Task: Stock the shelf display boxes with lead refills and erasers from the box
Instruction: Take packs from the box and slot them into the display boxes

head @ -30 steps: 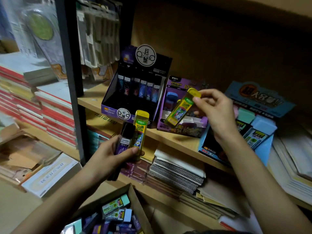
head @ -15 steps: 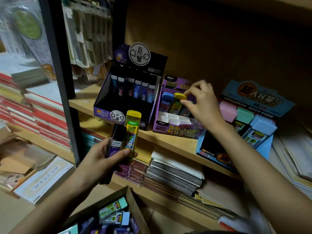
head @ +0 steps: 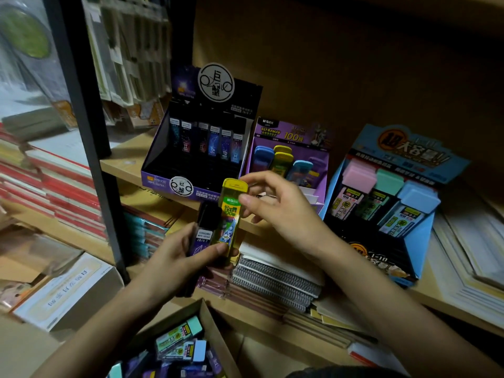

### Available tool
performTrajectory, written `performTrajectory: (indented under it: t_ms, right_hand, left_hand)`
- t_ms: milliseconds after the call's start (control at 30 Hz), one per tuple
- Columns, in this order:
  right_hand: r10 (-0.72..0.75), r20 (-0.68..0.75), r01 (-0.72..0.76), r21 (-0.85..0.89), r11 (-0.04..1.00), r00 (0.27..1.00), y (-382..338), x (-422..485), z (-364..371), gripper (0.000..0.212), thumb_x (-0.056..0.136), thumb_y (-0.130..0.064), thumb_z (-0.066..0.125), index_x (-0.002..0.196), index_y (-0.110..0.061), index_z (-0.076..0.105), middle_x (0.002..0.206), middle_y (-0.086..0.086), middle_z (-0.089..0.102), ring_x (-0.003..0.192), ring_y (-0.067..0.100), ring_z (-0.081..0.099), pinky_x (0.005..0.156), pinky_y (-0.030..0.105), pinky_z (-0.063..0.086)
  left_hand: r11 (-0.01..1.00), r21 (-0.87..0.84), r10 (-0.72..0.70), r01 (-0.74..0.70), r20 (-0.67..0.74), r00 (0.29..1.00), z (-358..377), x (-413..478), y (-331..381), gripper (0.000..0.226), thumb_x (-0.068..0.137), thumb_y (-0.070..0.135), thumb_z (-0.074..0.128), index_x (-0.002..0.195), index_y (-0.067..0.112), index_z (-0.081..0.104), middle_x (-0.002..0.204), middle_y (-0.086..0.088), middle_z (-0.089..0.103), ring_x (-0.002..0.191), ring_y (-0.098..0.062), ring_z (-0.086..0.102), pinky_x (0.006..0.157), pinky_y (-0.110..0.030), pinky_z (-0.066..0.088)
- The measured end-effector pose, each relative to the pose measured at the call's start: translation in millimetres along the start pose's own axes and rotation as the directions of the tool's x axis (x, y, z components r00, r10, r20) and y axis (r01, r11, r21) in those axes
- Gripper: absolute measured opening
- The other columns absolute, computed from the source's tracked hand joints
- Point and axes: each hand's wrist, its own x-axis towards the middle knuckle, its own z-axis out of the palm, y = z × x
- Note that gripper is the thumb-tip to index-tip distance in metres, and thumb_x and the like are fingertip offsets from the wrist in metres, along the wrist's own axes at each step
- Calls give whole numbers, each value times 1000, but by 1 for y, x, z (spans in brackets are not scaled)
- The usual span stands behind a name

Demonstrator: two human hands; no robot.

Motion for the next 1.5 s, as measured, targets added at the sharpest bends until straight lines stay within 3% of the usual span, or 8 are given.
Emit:
performTrajectory:
  t_ms: [200, 467, 667, 1067, 1167, 1267, 1367, 1500]
  right_hand:
    - [-20, -128, 22, 10, 1000, 992, -7, 6, -26, 20, 86, 4, 58, 92, -15, 56, 80, 4, 58, 63, 4, 60, 58, 18, 51]
    - [-312, -445, 115, -416, 902, 839, -11, 37, -87, 14, 88, -7, 62, 96, -16, 54, 90, -8, 58, 90, 14, 63, 77, 23, 54]
    - [-422, -415, 115, -590, 799, 806, 4, 50, -87, 12, 88, -12, 62, 95, -19, 55, 84, -17, 54, 78, -11, 53, 69, 5, 44]
    - [-467, -225, 44, -867, 497, 855, 14, 49, -64, 19, 87, -13, 62, 105, -6, 62, 109, 7, 54, 107, 22, 44, 83, 22, 31]
    - [-448, -196, 209, -677, 705, 872, -4, 32, -30, 10, 88, -13, 61, 97, -9, 63, 91, -5, 55, 87, 8, 50, 74, 17, 34]
    - [-64, -25, 54, -302, 952, 998, -12, 19, 16, 14, 87, -20, 65, 99, -14, 63, 86, -1, 60, 76, 8, 55, 71, 23, 46]
    - [76, 33, -73, -94, 993, 997, -12, 17, 44, 11, 87, -13, 64, 98, -11, 61, 86, 5, 60, 75, 21, 58, 73, 40, 51]
    - [25, -37, -24, 27, 999, 999, -20, 38, 40, 7, 87, -7, 63, 93, -10, 62, 80, 7, 60, 62, 5, 58, 55, 16, 50]
  left_hand:
    - [1000, 24, -9, 8, 19, 1000, -4, -2, 0, 29, 78, 23, 59, 102, 7, 56, 97, -5, 74, 80, -23, 72, 60, -27, 58]
    - [998, 69, -11, 16, -74, 997, -10, -1, 0, 31, 79, 30, 58, 91, 2, 52, 58, -2, 60, 45, -8, 51, 42, -16, 41]
    - [991, -110, -80, 70, -88, 993, -12, 1, -5, 34, 81, 35, 67, 101, 11, 53, 63, 2, 58, 52, -8, 54, 47, -20, 42]
    - [991, -130, 18, -16, 14, 1000, -12, -3, -3, 33, 82, 31, 59, 110, 14, 51, 85, -6, 68, 57, -13, 56, 50, -23, 48]
    - [991, -132, 34, -36, -17, 999, -14, -2, -2, 41, 79, 31, 63, 114, 14, 51, 88, -11, 70, 57, -14, 59, 52, -24, 50]
    - [990, -131, 43, -46, -24, 999, -15, -2, -1, 40, 77, 32, 65, 113, 20, 53, 93, -14, 71, 59, -14, 62, 54, -24, 51]
    - [988, -145, 42, -47, -33, 999, -19, -4, 1, 37, 78, 34, 64, 112, 23, 54, 95, -15, 71, 61, -15, 65, 54, -24, 52]
    - [993, -98, 42, -59, -165, 985, -31, -7, 9, 45, 82, 52, 49, 110, 18, 53, 94, -10, 73, 61, -15, 67, 51, -21, 51]
